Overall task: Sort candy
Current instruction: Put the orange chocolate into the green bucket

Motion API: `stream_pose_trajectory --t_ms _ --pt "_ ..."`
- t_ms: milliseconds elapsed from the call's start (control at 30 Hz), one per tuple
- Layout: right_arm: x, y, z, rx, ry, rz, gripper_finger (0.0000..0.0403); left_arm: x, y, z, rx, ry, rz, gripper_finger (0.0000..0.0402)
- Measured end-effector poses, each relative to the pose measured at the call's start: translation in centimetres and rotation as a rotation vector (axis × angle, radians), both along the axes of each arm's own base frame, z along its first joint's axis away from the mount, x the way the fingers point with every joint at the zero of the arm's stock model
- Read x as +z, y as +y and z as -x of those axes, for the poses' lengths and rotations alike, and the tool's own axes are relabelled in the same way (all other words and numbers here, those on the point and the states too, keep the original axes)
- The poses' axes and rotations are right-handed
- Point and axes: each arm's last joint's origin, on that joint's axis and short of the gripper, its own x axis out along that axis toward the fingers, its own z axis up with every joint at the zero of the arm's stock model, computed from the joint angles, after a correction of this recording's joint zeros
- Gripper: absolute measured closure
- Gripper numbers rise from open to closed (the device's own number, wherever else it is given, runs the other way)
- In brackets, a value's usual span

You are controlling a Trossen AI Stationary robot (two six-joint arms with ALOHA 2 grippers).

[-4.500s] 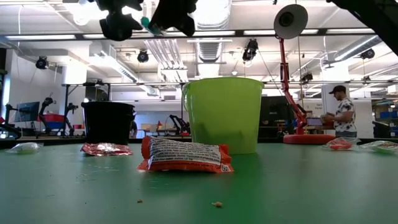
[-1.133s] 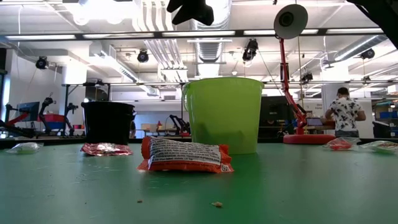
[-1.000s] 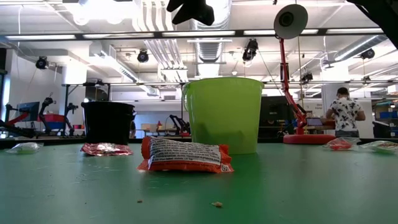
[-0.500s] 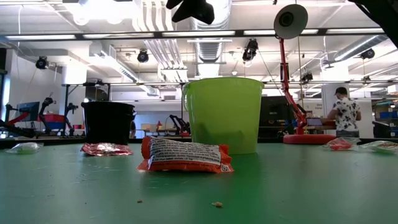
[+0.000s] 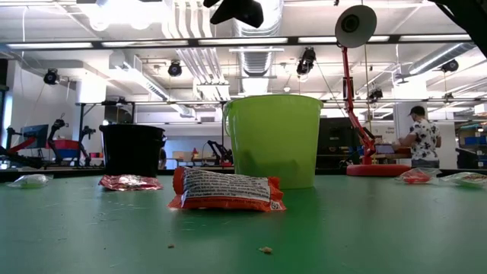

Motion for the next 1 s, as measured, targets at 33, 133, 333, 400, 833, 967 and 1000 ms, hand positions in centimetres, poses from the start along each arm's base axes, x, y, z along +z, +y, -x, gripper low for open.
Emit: stream_pose_trajectory --t_ms 33,133,333,400,833,967,1000 --pt "0.0 0.0 0.0 0.0 0.004 0.0 0.025 0.0 0.0 0.0 0.007 0.004 -0.002 0.0318" --pt "-0.1 0.0 0.2 0.001 0.021 0.0 0.025 -0.1 0.1 0.1 0.031 0.011 -0.022 0.0302" --pt "-0.1 0.0 0.3 0.043 0.023 0.032 0.025 -0.1 1.0 -0.1 0.157 -0.108 -0.183 0.0292" --pt "-0.1 0.0 0.3 0.065 0.02 0.049 0.025 0.1 1.4 -0.2 0.198 -0.184 -0.237 0.0292" --pt "-0.8 -0.1 -0.5 0.137 -0.002 0.106 0.025 3.0 6.9 2.1 0.369 -0.261 -0.397 0.0292" --pt "-1.4 -0.1 -1.5 0.137 -0.039 0.108 0.025 3.7 9.0 3.3 0.453 -0.256 -0.468 0.0292" --pt "-1.6 -0.1 -2.0 0.139 -0.057 0.105 0.025 3.8 9.5 3.6 0.48 -0.257 -0.491 0.0292"
